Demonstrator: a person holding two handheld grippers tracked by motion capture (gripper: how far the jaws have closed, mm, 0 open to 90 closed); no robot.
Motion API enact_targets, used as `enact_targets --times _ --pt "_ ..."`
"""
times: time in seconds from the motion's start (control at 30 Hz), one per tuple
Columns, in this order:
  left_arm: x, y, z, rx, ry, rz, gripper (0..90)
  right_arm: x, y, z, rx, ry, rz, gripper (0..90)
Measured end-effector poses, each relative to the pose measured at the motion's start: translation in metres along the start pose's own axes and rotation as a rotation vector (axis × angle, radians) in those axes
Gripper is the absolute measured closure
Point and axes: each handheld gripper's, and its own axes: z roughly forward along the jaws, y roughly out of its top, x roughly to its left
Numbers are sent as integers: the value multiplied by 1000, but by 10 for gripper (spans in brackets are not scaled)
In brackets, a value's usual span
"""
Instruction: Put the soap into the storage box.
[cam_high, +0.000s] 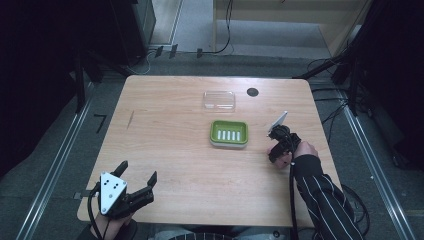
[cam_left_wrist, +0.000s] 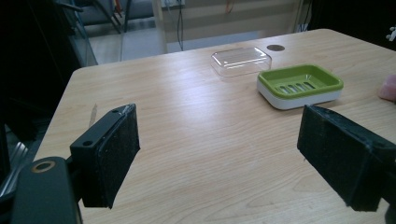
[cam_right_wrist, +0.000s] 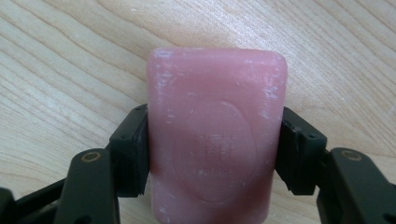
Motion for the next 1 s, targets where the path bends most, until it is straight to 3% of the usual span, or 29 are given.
enact_targets --times 0.5,1.0 --pt "0 0 -1 1 1 2 134 -1 -1 0 -4 5 -30 388" --pt "2 -2 -4 1 16 -7 133 4 1 -19 -25 -20 -94 387"
